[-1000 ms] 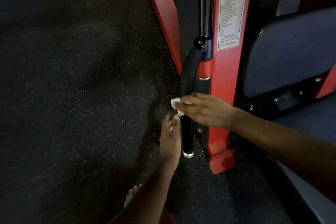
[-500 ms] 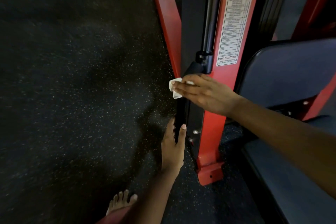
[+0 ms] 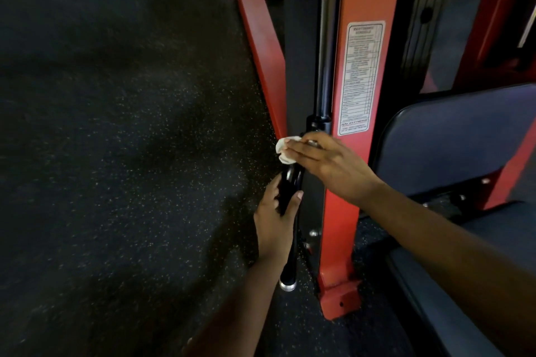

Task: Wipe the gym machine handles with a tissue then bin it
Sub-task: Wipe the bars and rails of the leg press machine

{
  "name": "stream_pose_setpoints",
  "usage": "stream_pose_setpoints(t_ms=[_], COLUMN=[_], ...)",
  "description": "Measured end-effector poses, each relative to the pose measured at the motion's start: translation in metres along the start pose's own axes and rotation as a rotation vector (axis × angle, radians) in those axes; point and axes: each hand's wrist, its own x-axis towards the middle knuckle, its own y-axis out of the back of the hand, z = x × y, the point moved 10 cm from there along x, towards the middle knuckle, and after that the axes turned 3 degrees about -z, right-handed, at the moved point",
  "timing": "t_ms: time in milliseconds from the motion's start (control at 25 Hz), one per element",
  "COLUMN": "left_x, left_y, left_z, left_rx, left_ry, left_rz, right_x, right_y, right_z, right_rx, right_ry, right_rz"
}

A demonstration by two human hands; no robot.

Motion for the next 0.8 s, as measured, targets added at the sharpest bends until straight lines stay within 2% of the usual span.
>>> stream_pose_setpoints(t_ms=[80, 160, 200, 320, 400, 560, 680, 800], left_x=[0.004, 0.004, 0.004, 0.005, 0.006, 0.006, 0.007, 0.006], left_y=[0.001, 0.004, 0.004, 0.004, 0.003, 0.003, 0.003, 0.002], left_z=[0.000, 0.001, 0.002, 0.005, 0.008, 0.003, -0.008, -0.015], left_rx=[0.023, 0.026, 0.027, 0.073, 0.055, 0.014, -0.045, -0.100], left_ry=[0.021, 0.031, 0.039, 0.036, 0.051, 0.087, 0.128, 0.180], left_rz=[0.026, 0.042, 0.039, 0.003, -0.032, -0.050, -0.097, -0.148], right_x=[-0.003, -0.009, -0.013, -0.029, -0.025, -0.010, -0.030, -0.049], right_y=[0.002, 0.005, 0.003, -0.009, -0.006, 0.008, 0.002, -0.010], right_z=[0.018, 0.015, 0.002, -0.047, -0.033, 0.028, 0.006, -0.026], right_rx=[0.087, 0.101, 0.065, 0.002, -0.037, 0.031, 0.198, 0.356], right_ry=[-0.175, -0.256, -0.229, 0.013, 0.069, -0.279, -0.527, -0.675], right_rz=[0.054, 0.098, 0.088, -0.022, -0.028, 0.083, 0.163, 0.193])
